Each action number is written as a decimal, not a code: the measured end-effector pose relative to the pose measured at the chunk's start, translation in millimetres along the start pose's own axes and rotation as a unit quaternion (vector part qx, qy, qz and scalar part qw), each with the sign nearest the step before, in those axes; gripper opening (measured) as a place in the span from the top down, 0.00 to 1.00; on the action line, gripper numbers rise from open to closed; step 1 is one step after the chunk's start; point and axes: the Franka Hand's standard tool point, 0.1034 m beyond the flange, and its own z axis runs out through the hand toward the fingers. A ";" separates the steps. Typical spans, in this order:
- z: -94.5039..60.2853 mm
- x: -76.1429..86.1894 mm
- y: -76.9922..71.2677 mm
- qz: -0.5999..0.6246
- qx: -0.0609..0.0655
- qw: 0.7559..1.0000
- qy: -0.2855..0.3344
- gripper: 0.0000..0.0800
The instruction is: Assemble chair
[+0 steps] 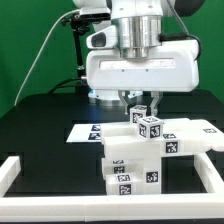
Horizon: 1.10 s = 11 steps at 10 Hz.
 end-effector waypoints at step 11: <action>0.5 4.7 -0.2 0.390 0.043 0.920 -0.013 0.50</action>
Offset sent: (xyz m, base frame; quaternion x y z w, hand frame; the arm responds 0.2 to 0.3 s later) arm 0.0000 0.0000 0.0000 0.0000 0.0000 0.1938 0.9810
